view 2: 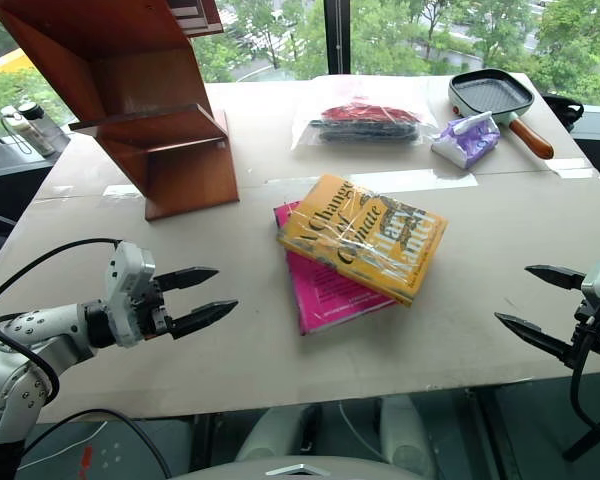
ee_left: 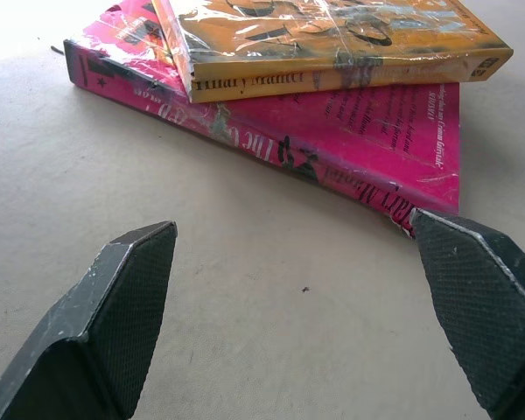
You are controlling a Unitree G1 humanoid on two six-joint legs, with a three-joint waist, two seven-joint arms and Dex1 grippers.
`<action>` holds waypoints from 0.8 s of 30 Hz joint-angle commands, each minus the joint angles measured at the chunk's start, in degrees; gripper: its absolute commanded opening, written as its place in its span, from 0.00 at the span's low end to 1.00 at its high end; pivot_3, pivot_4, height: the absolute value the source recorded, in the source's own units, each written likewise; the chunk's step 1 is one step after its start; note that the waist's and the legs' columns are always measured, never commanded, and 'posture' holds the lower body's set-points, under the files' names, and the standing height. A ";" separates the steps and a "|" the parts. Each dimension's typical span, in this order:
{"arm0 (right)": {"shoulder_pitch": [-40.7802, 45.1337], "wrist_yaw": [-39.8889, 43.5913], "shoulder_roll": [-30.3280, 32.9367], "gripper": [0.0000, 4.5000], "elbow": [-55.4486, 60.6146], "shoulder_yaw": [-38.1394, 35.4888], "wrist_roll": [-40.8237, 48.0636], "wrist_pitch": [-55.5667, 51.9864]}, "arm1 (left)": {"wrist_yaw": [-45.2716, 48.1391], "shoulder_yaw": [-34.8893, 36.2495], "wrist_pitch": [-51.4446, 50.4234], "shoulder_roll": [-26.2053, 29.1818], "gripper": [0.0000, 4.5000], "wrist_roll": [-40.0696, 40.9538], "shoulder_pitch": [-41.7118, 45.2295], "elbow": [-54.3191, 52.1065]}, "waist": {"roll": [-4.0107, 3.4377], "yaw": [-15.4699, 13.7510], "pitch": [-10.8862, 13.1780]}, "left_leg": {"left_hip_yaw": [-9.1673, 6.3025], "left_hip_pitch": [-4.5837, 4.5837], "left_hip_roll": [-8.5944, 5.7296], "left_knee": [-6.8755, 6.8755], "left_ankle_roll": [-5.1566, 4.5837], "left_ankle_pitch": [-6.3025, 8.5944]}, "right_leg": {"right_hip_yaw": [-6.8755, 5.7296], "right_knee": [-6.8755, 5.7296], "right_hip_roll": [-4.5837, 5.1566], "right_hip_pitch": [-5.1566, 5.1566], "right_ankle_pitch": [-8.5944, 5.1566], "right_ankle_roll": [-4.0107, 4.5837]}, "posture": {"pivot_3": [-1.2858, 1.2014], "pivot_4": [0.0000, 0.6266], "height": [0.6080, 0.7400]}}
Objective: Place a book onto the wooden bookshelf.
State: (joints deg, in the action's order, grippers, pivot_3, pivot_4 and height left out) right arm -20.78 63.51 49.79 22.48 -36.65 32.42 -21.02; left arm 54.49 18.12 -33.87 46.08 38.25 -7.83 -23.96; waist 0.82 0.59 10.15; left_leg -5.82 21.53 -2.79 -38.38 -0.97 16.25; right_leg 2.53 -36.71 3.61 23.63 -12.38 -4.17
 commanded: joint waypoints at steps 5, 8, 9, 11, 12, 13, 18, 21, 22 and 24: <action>9.93 -9.04 -0.16 1.00 6.46 2.33 5.85 -6.59 | -1.43 2.31 -2.69 -0.01 0.98 5.63 4.73 -2.97 | -0.03 0.18 0.01 | 0.02 -0.02 0.02 -0.04 0.01 -0.01 | 0.01 -0.02 0.00 0.00 0.00 0.01 | 0.52 0.24 1.00; 13.54 -13.30 2.06 1.00 10.54 3.23 8.87 -13.10 | -1.44 2.86 -3.38 -0.34 0.98 8.53 6.20 -4.52 | -0.04 0.05 0.02 | -0.04 -0.01 0.03 -0.02 0.01 -0.01 | -0.07 -0.03 0.00 0.01 0.02 -0.02 | 0.52 0.24 1.00; 15.28 -14.85 3.71 1.00 12.00 4.14 9.08 -15.34 | -1.41 2.81 -3.54 -0.28 0.98 9.18 6.41 -5.26 | -0.03 0.01 0.02 | -0.04 0.02 0.03 -0.01 0.02 -0.01 | -0.08 -0.02 0.00 0.02 0.02 -0.02 | 0.52 0.24 1.00; 21.92 -17.36 7.67 1.00 11.76 8.54 11.79 -21.90 | -0.62 2.08 -2.33 -0.06 0.98 8.81 6.23 -7.12 | -0.03 0.14 0.02 | -0.06 0.12 0.00 0.00 0.02 -0.01 | -0.10 0.00 0.04 0.12 0.03 -0.02 | 0.52 0.24 1.00; 26.35 -20.08 8.22 1.00 10.54 11.87 10.97 -24.34 | -0.40 1.86 -1.22 -0.43 0.98 8.45 6.18 -7.75 | -0.06 0.36 0.06 | -0.02 0.12 -0.02 -0.01 0.02 -0.01 | -0.07 0.00 0.07 0.12 0.03 -0.03 | 0.52 0.24 1.00; 31.77 -22.00 8.98 0.94 8.80 17.10 8.80 -26.65 | 3.18 2.18 4.05 -2.24 0.99 7.90 5.60 -8.42 | -0.04 0.32 0.05 | 0.07 0.16 -0.04 0.01 0.02 -0.01 | 0.01 0.03 0.10 0.18 0.04 -0.03 | 0.52 0.24 1.00; 52.03 -25.44 7.56 0.50 -0.39 37.02 -2.98 -30.52 | 8.91 3.81 7.84 -2.30 1.00 9.96 1.77 -8.75 | -0.02 0.12 0.04 | 0.35 0.18 0.09 0.06 0.24 -0.13 | -0.24 0.12 0.24 0.28 -0.07 0.23 | 0.52 0.24 1.00; 61.74 -23.39 6.49 0.20 -8.51 48.79 -13.89 -25.97 | 8.66 3.82 7.89 -1.48 1.00 9.37 0.07 -9.10 | -0.11 0.02 0.09 | 0.27 0.34 0.07 0.06 0.07 -0.04 | -0.20 0.11 0.19 0.48 0.00 0.11 | 0.52 0.24 1.00; 63.53 -22.65 6.48 0.08 -10.73 51.48 -16.97 -24.08 | 8.59 3.82 8.08 -1.45 1.00 9.17 -0.28 -9.27 | -0.10 -0.01 0.09 | 0.21 0.39 0.01 0.06 0.05 -0.03 | -0.26 0.12 0.21 0.49 0.03 0.04 | 0.52 0.24 1.00; 66.48 -20.71 5.56 0.01 -16.56 55.39 -21.40 -20.39 | 6.73 4.04 7.65 -1.38 1.00 7.86 -1.56 -9.42 | -0.10 0.01 0.09 | 0.19 0.44 -0.02 0.06 0.11 -0.05 | -0.29 0.20 0.24 0.49 0.05 0.01 | 0.52 0.24 1.00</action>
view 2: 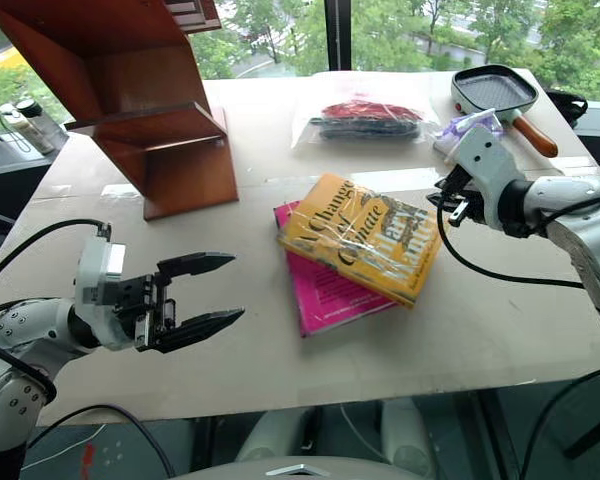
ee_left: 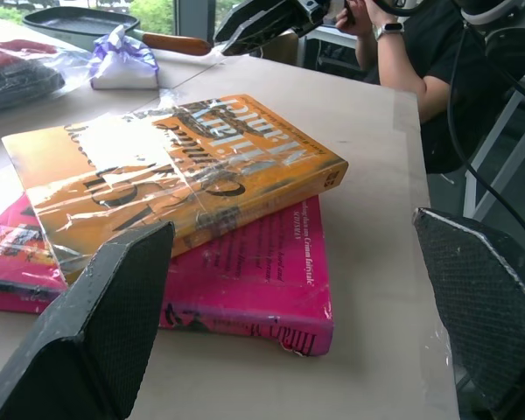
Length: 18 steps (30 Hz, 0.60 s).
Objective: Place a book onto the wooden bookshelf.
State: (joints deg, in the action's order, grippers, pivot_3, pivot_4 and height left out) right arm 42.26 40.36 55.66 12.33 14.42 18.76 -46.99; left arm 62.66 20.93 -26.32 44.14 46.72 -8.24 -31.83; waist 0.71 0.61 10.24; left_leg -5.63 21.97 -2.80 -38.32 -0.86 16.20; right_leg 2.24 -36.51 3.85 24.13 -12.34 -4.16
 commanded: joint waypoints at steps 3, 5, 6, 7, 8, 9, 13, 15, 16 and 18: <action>5.79 5.20 -1.68 0.01 -13.42 7.04 -12.05 10.26 | -2.89 1.18 -1.87 1.81 1.00 -1.75 -3.72 -1.18 | 0.00 0.19 0.00 | 0.02 0.02 -0.02 0.03 -0.04 0.04 | 0.04 0.12 0.03 0.00 0.01 -0.01 | 0.52 0.24 1.00; 6.56 6.87 -2.53 0.01 -16.12 7.38 -13.71 11.94 | -2.28 1.14 -0.33 1.92 1.00 -3.00 -4.80 -0.97 | 0.00 0.14 0.00 | 0.04 0.06 -0.02 0.12 -0.06 0.05 | 0.06 0.21 0.04 0.07 0.01 -0.02 | 0.52 0.24 1.00; 6.79 7.80 -3.07 0.01 -17.15 7.24 -14.03 12.15 | -2.10 1.18 0.01 1.97 1.00 -3.39 -5.40 -0.97 | 0.00 0.18 0.00 | 0.04 0.15 -0.02 0.14 -0.05 0.05 | 0.05 0.22 0.05 0.16 0.01 -0.02 | 0.52 0.24 1.00; 6.89 8.94 -3.27 0.01 -17.85 7.48 -14.70 12.52 | -2.28 1.27 0.00 1.89 1.00 -3.45 -5.72 -1.08 | 0.00 0.19 0.00 | 0.04 0.21 -0.01 0.15 -0.05 0.05 | 0.06 0.22 0.05 0.22 0.01 -0.02 | 0.52 0.24 1.00; 6.86 9.93 -3.40 0.01 -18.35 7.65 -15.42 13.06 | -2.55 1.31 0.09 1.71 1.00 -3.47 -5.86 -1.23 | -0.01 0.19 0.00 | 0.06 0.26 -0.01 0.18 -0.05 0.05 | 0.08 0.22 0.07 0.30 0.01 -0.02 | 0.52 0.24 1.00; 6.72 10.77 -3.71 0.01 -18.63 7.58 -15.81 13.29 | -2.95 1.41 -0.01 1.49 1.00 -3.25 -5.95 -1.33 | -0.01 0.19 0.00 | 0.06 0.31 -0.01 0.19 -0.05 0.05 | 0.09 0.21 0.07 0.37 0.01 -0.01 | 0.52 0.24 1.00; 5.74 13.09 -4.70 0.01 -18.29 7.56 -17.48 13.67 | -2.79 1.14 1.27 1.06 1.00 -4.44 -6.84 -1.21 | -0.02 0.26 0.00 | 0.07 0.49 -0.01 0.16 -0.04 0.05 | 0.10 0.12 0.07 0.60 0.02 -0.01 | 0.52 0.24 1.00; 5.07 14.54 -5.07 0.01 -16.75 7.32 -17.48 13.12 | -2.89 1.01 1.37 1.02 1.00 -4.60 -7.10 -1.29 | -0.01 0.25 0.00 | 0.08 0.50 -0.01 0.16 -0.04 0.05 | 0.11 0.12 0.07 0.61 0.02 -0.01 | 0.52 0.24 1.00; 4.77 15.24 -5.34 0.01 -15.78 7.22 -17.32 12.69 | -3.05 0.94 1.52 0.94 1.00 -4.74 -7.08 -1.29 | -0.02 0.22 0.00 | 0.08 0.50 -0.01 0.16 -0.04 0.05 | 0.11 0.12 0.07 0.61 0.02 -0.01 | 0.52 0.24 1.00; 4.32 16.20 -5.90 0.01 -14.20 6.95 -17.23 11.90 | -3.42 0.90 1.77 0.75 1.00 -4.89 -7.06 -1.23 | -0.02 0.22 0.00 | 0.07 0.51 -0.01 0.16 -0.04 0.05 | 0.11 0.12 0.07 0.61 0.02 -0.01 | 0.52 0.24 1.00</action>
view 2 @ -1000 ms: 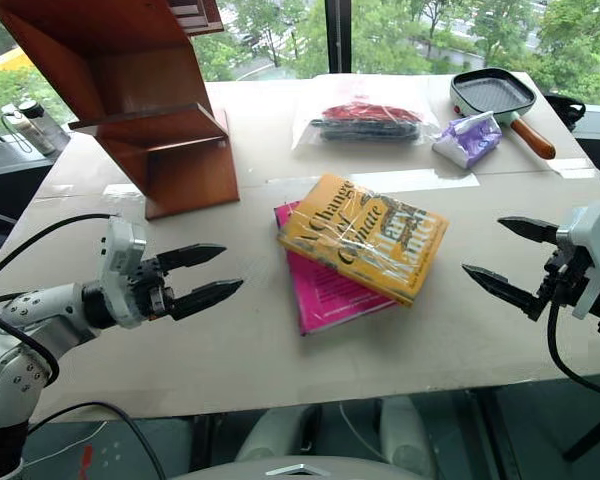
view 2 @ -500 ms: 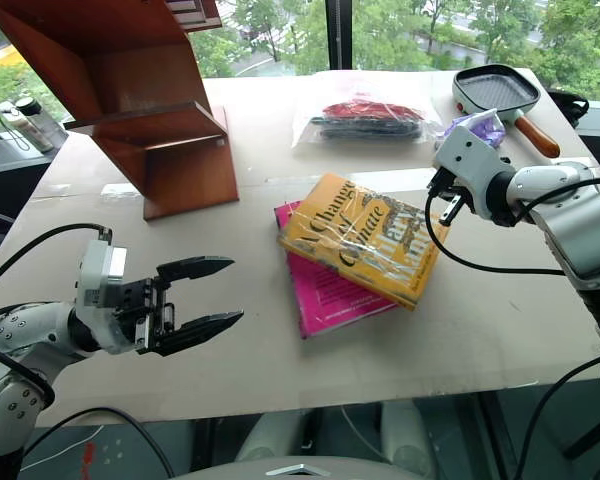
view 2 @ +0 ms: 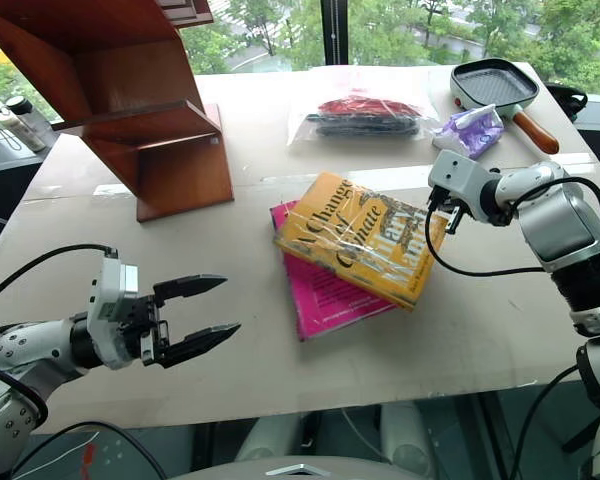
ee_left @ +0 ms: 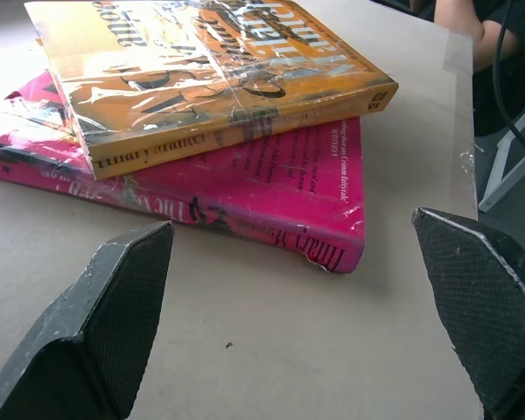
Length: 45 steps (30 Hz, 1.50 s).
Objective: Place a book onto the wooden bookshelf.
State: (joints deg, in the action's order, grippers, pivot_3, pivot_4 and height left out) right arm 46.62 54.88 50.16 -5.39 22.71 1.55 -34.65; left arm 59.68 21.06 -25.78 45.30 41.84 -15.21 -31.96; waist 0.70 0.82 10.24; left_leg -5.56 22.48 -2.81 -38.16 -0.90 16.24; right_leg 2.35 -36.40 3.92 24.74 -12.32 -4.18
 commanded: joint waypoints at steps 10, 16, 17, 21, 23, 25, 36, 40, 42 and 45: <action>-2.45 2.00 -4.74 0.01 13.35 -1.64 0.71 -7.09 | -0.42 0.30 2.16 -0.86 1.00 -0.96 0.15 0.53 | -0.01 0.01 0.00 | -0.02 0.00 0.00 -0.04 0.00 0.00 | -0.01 -0.05 0.00 0.00 0.00 0.00 | 0.52 0.24 1.00; -3.32 0.36 -7.68 0.01 16.98 -1.22 0.61 -10.29 | -0.87 -0.04 2.75 -0.92 1.00 -2.49 -0.78 0.26 | -0.01 0.00 -0.01 | -0.03 0.00 -0.01 -0.09 0.00 0.00 | -0.01 -0.11 0.00 0.01 0.00 0.00 | 0.52 0.24 1.00; -3.48 0.14 -8.14 0.01 17.64 -1.19 0.72 -10.70 | -1.20 -0.06 2.81 -1.13 1.00 -2.70 -0.83 0.24 | -0.01 -0.01 -0.01 | -0.04 0.00 -0.01 -0.09 0.00 0.00 | -0.02 -0.11 0.00 0.01 0.00 0.00 | 0.52 0.24 1.00; -3.65 -0.59 -10.02 0.01 19.92 -1.00 1.26 -12.59 | -1.94 -0.20 2.74 -1.41 1.00 -3.10 -0.97 0.36 | -0.01 0.07 -0.01 | -0.03 0.00 -0.01 -0.10 0.00 0.00 | -0.01 -0.14 0.01 0.02 0.00 0.00 | 0.52 0.24 1.00; -3.82 -0.87 -10.75 0.01 20.84 -0.67 1.34 -13.34 | -2.26 -0.30 2.55 -1.39 1.00 -3.14 -1.05 0.36 | -0.01 0.05 -0.01 | -0.03 0.00 -0.01 -0.10 0.01 0.00 | -0.01 -0.16 0.01 0.03 0.00 0.00 | 0.52 0.24 1.00; -4.01 -1.20 -11.31 0.01 21.44 -0.40 1.32 -13.84 | -2.76 -0.46 2.26 -1.32 1.00 -3.52 -1.18 0.43 | -0.01 0.02 -0.01 | -0.03 0.00 -0.01 -0.11 0.01 0.00 | -0.01 -0.18 0.00 0.03 0.00 0.00 | 0.52 0.24 1.00; -17.04 6.03 -9.52 0.06 22.97 -23.32 17.77 -3.18 | -22.60 4.71 -32.15 0.27 1.00 25.14 2.69 4.61 | 0.01 -0.47 -0.02 | -0.19 0.04 -0.08 -0.17 -0.01 0.00 | -0.12 -0.26 0.05 0.02 0.00 -0.01 | 0.52 0.24 1.00; -28.05 13.98 -4.75 0.39 23.69 -35.10 27.17 -1.49 | -34.87 4.20 -38.74 -1.55 1.00 42.84 7.50 12.50 | 0.03 -0.51 -0.04 | -0.20 -0.01 -0.11 -0.21 -0.02 0.00 | -0.10 -0.34 0.10 -0.01 0.00 -0.02 | 0.52 0.24 1.00; -32.28 16.25 -3.04 0.64 24.80 -39.10 30.51 -1.01 | -41.00 2.64 -40.12 -1.84 1.00 49.99 9.52 16.65 | 0.01 -0.36 -0.05 | -0.19 -0.09 -0.08 -0.21 -0.02 0.01 | -0.06 -0.44 0.11 -0.01 0.00 -0.01 | 0.52 0.24 1.00; -36.51 18.11 -1.44 0.91 29.92 -46.10 38.93 -3.53 | -50.59 -2.14 -39.47 -3.01 1.00 60.75 12.90 21.73 | -0.04 0.11 -0.07 | -0.09 -0.30 -0.05 -0.19 -0.05 0.03 | 0.12 -0.67 0.15 -0.06 0.00 0.00 | 0.52 0.24 1.00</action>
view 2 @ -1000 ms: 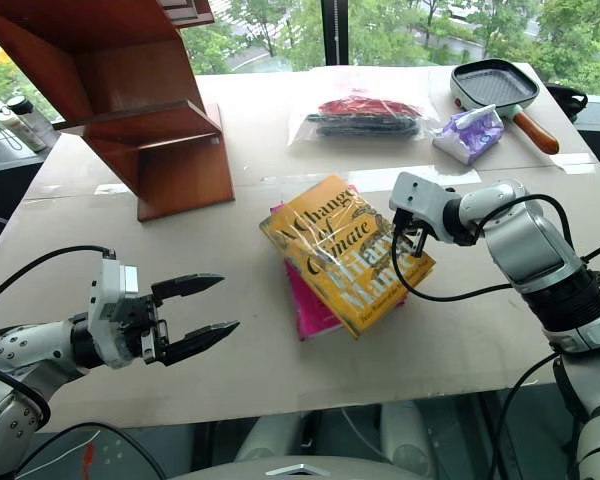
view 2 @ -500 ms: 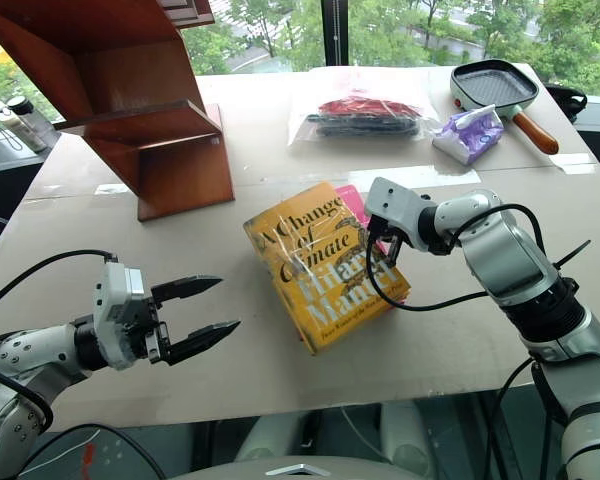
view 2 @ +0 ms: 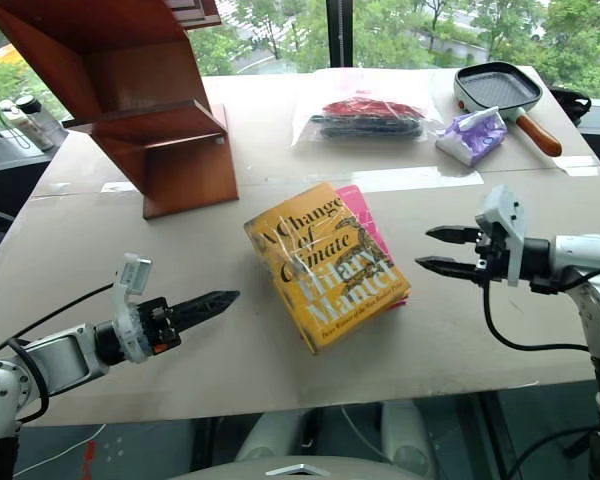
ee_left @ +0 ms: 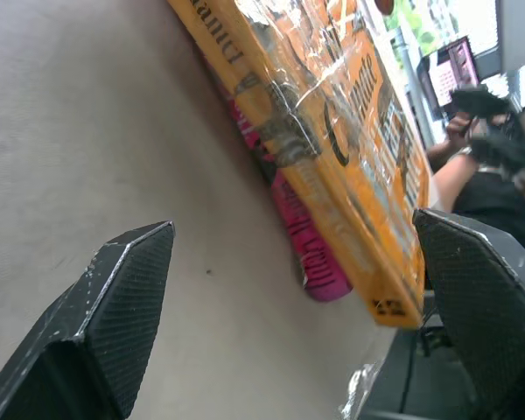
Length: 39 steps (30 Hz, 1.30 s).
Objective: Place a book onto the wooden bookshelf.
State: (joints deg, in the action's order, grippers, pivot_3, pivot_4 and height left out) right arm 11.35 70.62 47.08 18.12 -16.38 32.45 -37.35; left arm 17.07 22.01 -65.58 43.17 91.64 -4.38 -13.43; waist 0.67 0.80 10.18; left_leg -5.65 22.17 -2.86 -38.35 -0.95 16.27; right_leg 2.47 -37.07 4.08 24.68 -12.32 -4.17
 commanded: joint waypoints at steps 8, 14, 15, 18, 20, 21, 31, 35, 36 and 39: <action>-7.12 -1.70 3.27 0.98 14.00 -13.53 16.29 -2.09 | -20.84 -10.93 5.09 -6.31 1.00 20.77 10.08 11.04 | 0.05 -0.25 -0.07 | 0.08 -0.55 0.00 -0.09 -0.01 0.00 | 0.03 -0.19 -0.10 -0.53 0.00 0.02 | 0.52 0.24 1.00; -7.40 -4.24 3.67 0.98 17.41 -14.31 19.05 -0.09 | -21.55 -14.16 5.15 -11.61 1.00 18.89 14.98 15.46 | 0.12 -0.44 -0.14 | 0.06 -0.52 -0.09 -0.14 0.15 -0.11 | 0.01 -0.17 -0.12 -0.57 0.00 0.01 | 0.52 0.24 1.00; -6.96 -4.52 3.96 0.98 17.58 -13.82 19.50 -0.04 | -21.35 -14.68 4.88 -12.38 1.00 18.66 15.78 15.97 | 0.12 -0.48 -0.14 | 0.06 -0.52 -0.08 -0.14 0.18 -0.13 | 0.01 -0.15 -0.12 -0.57 0.00 0.01 | 0.52 0.24 1.00; -5.58 -4.48 4.87 0.98 17.43 -12.30 20.30 0.39 | -20.74 -15.68 4.14 -14.40 1.00 16.51 18.02 18.10 | 0.14 -0.65 -0.17 | 0.06 -0.51 -0.09 -0.15 0.18 -0.13 | 0.00 -0.14 -0.11 -0.58 0.00 0.01 | 0.52 0.24 1.00; -4.57 -3.74 5.59 0.98 16.70 -11.21 20.16 0.95 | -19.71 -15.92 3.85 -15.41 1.00 14.64 19.17 19.14 | 0.13 -0.69 -0.18 | 0.07 -0.52 -0.10 -0.14 0.18 -0.13 | -0.01 -0.11 -0.12 -0.60 0.00 0.01 | 0.52 0.24 1.00; -4.07 -3.28 6.04 0.98 16.28 -10.63 20.05 1.28 | -19.01 -15.98 3.44 -15.83 1.00 14.03 19.59 19.61 | 0.13 -0.70 -0.18 | 0.04 -0.51 -0.11 -0.14 0.17 -0.13 | -0.03 -0.10 -0.13 -0.60 0.00 0.01 | 0.52 0.24 1.00; -2.11 -2.44 7.94 1.00 13.85 -7.29 19.09 3.02 | -13.71 -14.16 0.73 -17.45 0.33 8.70 19.54 21.76 | 0.12 -1.13 -0.20 | 0.03 -0.50 -0.10 -0.13 0.20 -0.14 | -0.05 -0.01 -0.12 -0.62 0.00 0.01 | 0.52 0.24 1.00; -1.98 -2.41 7.74 1.00 12.95 -6.42 18.51 3.63 | -12.06 -10.35 0.85 -15.60 0.02 9.99 17.31 17.97 | 0.12 -1.09 -0.20 | 0.04 -0.49 -0.09 -0.13 0.20 -0.14 | -0.05 -0.01 -0.12 -0.62 0.00 0.01 | 0.52 0.24 1.00; -1.85 -2.53 7.57 1.00 12.67 -6.27 18.42 3.82 | -11.86 -9.03 1.04 -14.76 0.02 10.75 16.88 16.56 | 0.12 -1.00 -0.20 | 0.04 -0.49 -0.07 -0.13 0.20 -0.14 | -0.03 0.01 -0.12 -0.62 0.00 0.01 | 0.52 0.24 1.00; -0.51 -3.70 6.67 1.00 11.47 -6.00 18.70 4.13 | -10.59 -4.39 1.66 -10.10 0.02 13.46 17.98 12.04 | 0.14 -0.87 -0.18 | 0.00 -0.44 -0.02 -0.11 0.20 -0.14 | -0.06 0.04 -0.11 -0.58 0.00 0.02 | 0.52 0.24 1.00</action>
State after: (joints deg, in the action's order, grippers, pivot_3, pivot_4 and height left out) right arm 9.38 67.84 54.08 29.73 -21.94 50.65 -34.53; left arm 4.47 13.26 -64.54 30.52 101.49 11.96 3.25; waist 0.81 -0.06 10.00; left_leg -5.67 21.74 -2.88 -38.46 -0.75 16.13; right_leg 2.39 -37.02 3.97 24.11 -12.32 -4.15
